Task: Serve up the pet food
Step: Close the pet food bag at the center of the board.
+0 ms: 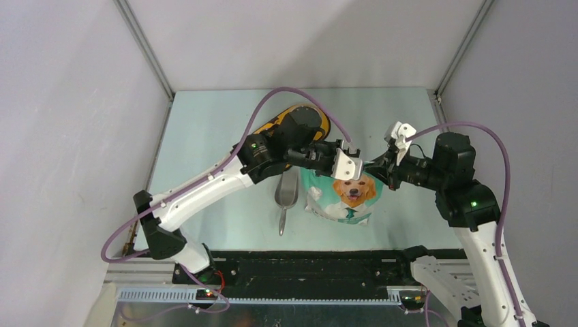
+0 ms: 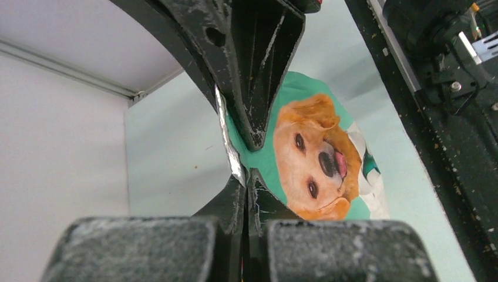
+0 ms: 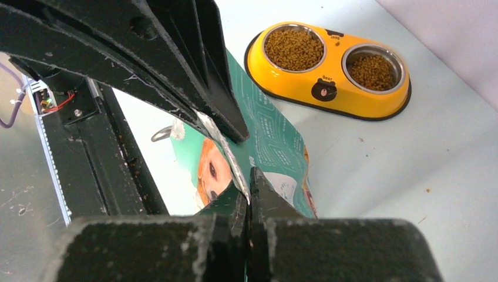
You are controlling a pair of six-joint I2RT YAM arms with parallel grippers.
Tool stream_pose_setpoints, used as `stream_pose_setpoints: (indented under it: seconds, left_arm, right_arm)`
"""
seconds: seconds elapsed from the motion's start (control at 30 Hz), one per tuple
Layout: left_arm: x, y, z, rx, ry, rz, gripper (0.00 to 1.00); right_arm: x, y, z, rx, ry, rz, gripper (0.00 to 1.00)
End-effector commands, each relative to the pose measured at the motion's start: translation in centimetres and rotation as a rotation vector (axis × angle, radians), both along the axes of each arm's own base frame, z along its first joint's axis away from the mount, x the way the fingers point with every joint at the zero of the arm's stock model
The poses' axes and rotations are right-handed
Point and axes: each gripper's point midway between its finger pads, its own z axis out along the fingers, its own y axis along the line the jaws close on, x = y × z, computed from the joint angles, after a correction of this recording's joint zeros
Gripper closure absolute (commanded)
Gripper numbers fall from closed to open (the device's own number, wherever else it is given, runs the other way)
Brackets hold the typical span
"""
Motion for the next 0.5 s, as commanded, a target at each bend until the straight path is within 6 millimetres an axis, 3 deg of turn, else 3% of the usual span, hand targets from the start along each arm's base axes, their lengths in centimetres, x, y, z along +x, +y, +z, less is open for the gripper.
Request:
stream_pose_setpoints:
  seconds: [0.0,0.07,0.17,0.47]
  left_arm:
    - [1.0,1.0,3.2,-0.098,0.041,0.152,1.0]
    - [1.4,0.8,4.0,-0.132,0.074,0.194,1.0]
    - [1.9,0.3,4.3,-0.136,0.125,0.231,1.0]
    - [0.5,0.3,4.2,-0.144,0.14,0.159,1.0]
  right_arm:
    - [-1.2,0.3,6.4,0.034,-0.326,0.092,0.95]
    - [-2.2,0.9,5.3,0.001,-0.339,0.19,0.86]
    - [-2.1,1.3,4.5,-0.018,-0.329,0.237,0.7]
    - [-0.8,1.4,2.8,-0.069,-0.275,0.251,0.64]
